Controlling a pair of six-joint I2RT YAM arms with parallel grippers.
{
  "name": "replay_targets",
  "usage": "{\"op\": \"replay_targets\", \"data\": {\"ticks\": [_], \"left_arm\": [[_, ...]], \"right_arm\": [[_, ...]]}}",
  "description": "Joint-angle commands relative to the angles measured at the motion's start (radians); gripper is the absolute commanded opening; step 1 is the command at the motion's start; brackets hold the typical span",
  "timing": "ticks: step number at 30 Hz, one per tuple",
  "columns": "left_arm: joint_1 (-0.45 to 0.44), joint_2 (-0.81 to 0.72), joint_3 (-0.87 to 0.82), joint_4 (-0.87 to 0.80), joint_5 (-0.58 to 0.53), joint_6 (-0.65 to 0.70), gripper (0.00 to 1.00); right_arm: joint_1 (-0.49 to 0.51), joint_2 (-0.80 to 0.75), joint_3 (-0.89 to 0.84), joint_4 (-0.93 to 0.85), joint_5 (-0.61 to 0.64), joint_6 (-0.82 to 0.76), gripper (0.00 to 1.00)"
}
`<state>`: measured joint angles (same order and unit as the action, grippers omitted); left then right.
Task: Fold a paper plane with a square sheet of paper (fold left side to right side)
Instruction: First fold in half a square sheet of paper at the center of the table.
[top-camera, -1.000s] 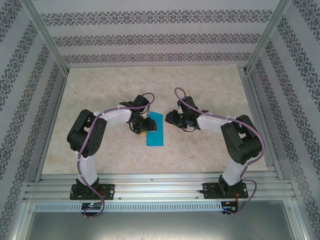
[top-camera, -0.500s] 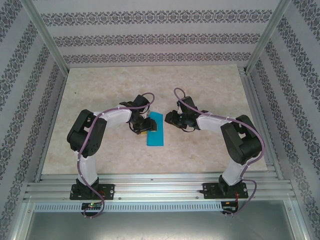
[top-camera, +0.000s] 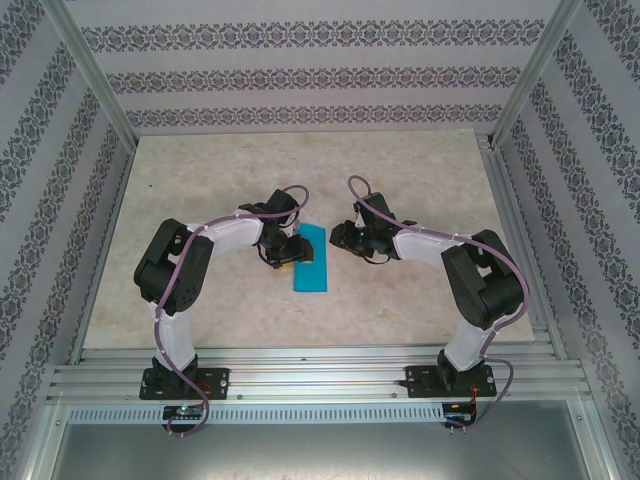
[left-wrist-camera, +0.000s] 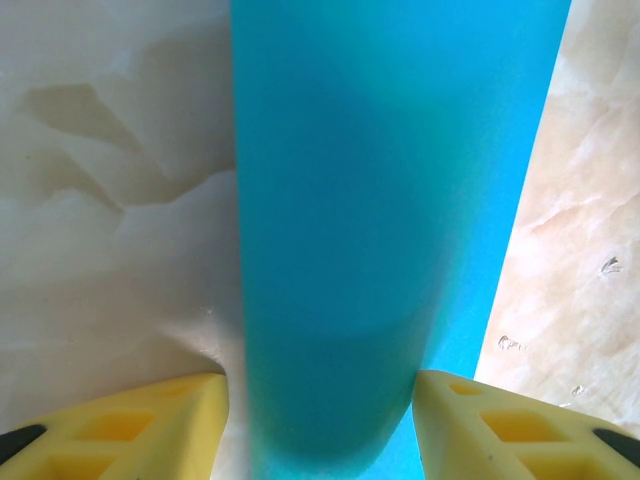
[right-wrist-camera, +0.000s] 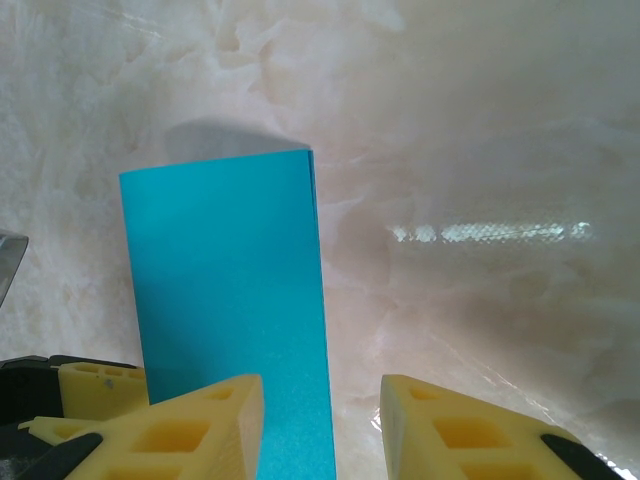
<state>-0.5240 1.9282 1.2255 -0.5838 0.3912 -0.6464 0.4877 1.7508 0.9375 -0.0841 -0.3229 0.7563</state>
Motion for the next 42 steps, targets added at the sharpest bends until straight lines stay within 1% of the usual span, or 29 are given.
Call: {"op": "replay_targets", "data": {"ticks": [1, 6, 11, 15, 25, 42], "left_arm": [[0.021, 0.055, -0.031, 0.050, -0.070, 0.001, 0.55], [0.022, 0.055, -0.036, 0.051, -0.070, 0.002, 0.55], [0.021, 0.055, -0.038, 0.055, -0.068, 0.001, 0.55], [0.022, 0.055, -0.040, 0.056, -0.069, 0.001, 0.55], [0.022, 0.063, -0.045, 0.065, -0.058, 0.001, 0.55], [0.018, 0.063, -0.049, 0.070, -0.050, 0.002, 0.55]], "right_arm": [[0.018, -0.025, 0.008, 0.010, -0.015, -0.006, 0.36], [0.046, -0.008, 0.020, 0.022, -0.039, 0.006, 0.30], [0.072, 0.031, 0.021, 0.074, -0.064, 0.039, 0.19], [0.085, 0.056, 0.032, 0.084, -0.065, 0.051, 0.15], [0.100, 0.091, 0.058, 0.054, -0.054, 0.047, 0.13], [0.112, 0.163, 0.107, -0.095, -0.013, 0.019, 0.13]]}}
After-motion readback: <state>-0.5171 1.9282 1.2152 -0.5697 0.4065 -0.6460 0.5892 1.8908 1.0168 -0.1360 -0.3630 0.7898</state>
